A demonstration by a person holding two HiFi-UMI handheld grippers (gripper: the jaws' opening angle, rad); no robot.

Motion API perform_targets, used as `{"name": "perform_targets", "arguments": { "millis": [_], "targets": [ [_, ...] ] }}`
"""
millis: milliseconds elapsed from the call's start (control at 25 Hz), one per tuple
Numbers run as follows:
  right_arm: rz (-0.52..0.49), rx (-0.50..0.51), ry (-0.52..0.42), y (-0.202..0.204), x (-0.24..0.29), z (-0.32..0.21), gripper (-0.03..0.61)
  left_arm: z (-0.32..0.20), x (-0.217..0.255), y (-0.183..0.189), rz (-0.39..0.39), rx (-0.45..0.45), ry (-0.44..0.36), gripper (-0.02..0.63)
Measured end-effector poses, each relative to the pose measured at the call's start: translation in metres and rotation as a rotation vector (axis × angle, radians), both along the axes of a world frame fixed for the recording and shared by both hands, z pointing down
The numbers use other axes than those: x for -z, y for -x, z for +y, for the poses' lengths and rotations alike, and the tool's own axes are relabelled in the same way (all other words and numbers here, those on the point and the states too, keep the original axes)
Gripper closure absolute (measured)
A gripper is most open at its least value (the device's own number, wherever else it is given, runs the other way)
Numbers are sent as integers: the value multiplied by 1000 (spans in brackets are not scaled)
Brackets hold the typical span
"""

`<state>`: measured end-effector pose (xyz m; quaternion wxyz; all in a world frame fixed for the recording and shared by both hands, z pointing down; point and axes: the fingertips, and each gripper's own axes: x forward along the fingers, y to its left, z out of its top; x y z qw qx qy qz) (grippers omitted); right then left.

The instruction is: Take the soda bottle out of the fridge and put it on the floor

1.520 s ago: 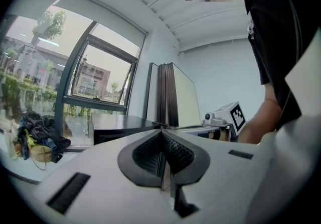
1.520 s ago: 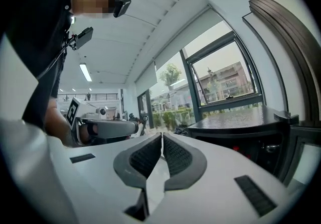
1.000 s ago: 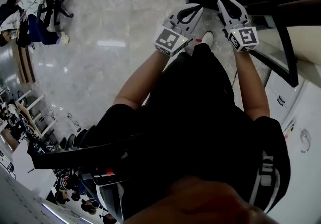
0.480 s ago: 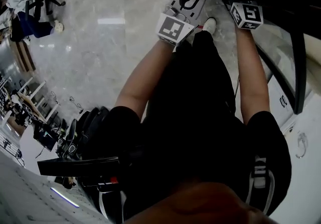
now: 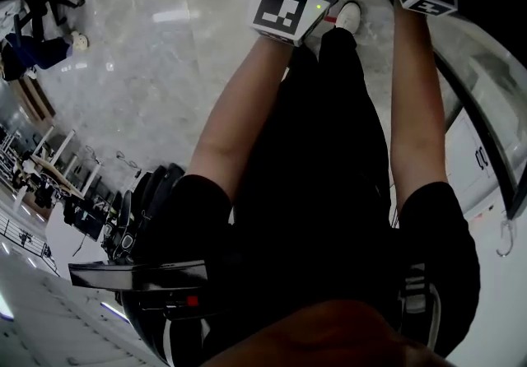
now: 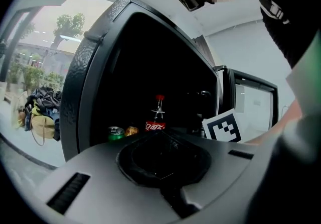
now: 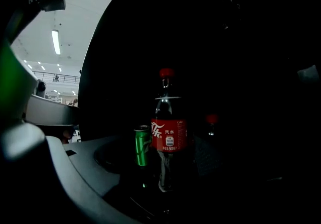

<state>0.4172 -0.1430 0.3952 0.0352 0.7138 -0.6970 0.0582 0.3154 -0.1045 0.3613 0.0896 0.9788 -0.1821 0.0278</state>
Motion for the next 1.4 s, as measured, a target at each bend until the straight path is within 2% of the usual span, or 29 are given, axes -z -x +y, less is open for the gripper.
{"name": "perform_targets", "arguments": {
  "millis": [160,440,840,1160,1400],
  "targets": [
    [44,-35,-41,-8,12,-11,244,-4,0,-6,30,28,-11,618],
    [45,-33,-21,-15,3,-30,242,-2,11,-20,39,5,-73,618],
    [73,-29,0,-18,0,-53,253,-10,11,-17,46,24,-65,618],
    [27,16,-28,-12,5,-41,259,-6,12,-8,48,50,-77,618],
    [42,87,-45,14,18,-17,259,-3,17,9,60,77,-64,618]
  ]
}}
